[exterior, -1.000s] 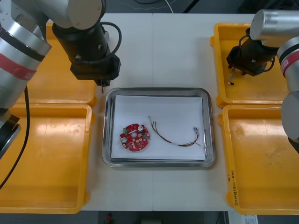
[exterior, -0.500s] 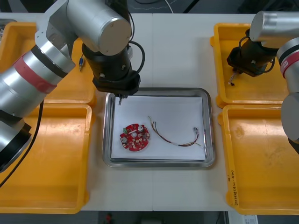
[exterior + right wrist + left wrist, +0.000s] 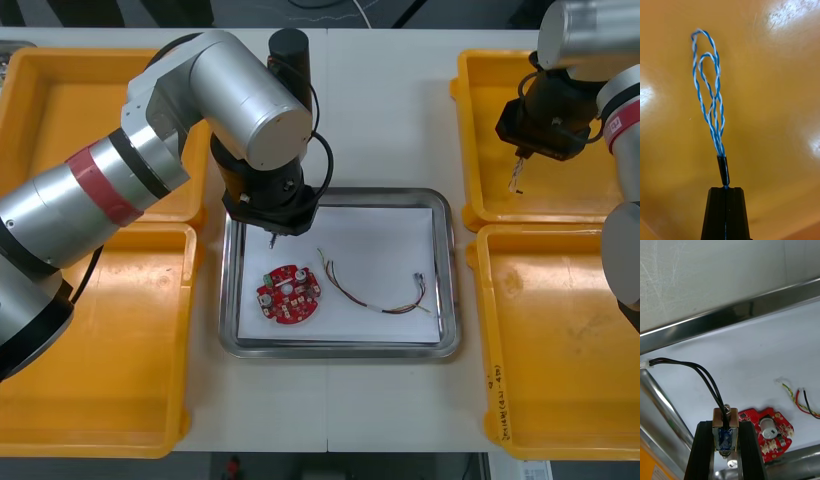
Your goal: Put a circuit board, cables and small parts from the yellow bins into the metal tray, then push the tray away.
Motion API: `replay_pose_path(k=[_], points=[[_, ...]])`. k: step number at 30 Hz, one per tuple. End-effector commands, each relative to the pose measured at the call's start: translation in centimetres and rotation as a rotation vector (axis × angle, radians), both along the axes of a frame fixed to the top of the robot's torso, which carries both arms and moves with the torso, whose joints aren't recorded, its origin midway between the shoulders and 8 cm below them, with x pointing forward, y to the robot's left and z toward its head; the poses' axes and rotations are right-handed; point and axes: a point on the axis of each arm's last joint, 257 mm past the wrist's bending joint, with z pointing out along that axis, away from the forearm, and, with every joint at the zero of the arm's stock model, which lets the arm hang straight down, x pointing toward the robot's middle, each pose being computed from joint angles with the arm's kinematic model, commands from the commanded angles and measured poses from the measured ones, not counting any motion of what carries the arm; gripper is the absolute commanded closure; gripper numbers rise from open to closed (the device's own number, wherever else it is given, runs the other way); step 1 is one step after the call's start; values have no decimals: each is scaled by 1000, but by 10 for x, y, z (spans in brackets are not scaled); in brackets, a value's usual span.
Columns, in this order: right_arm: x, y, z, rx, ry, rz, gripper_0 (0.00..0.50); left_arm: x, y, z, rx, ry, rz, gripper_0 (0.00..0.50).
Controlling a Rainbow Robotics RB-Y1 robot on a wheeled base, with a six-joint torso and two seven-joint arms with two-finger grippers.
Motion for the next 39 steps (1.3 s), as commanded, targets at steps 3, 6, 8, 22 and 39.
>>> replay_pose_path(k=[3, 6, 8, 22, 39], points=[[-13, -14, 51, -9, -14, -21, 500, 13, -19, -13, -20, -27, -18, 500], [-25, -16, 71, 4, -6, -21, 500, 17, -19, -19, -10, -37, -18, 499], [-31, -16, 80, 17, 0, -15, 500, 18, -17, -21, -3, -35, -15, 500], [-53, -37, 152, -57, -93, 118, 500, 18, -13, -24, 5, -27, -17, 153], [-51, -32, 165, -98, -125, 161, 500, 8, -12, 3, 2, -11, -18, 0]])
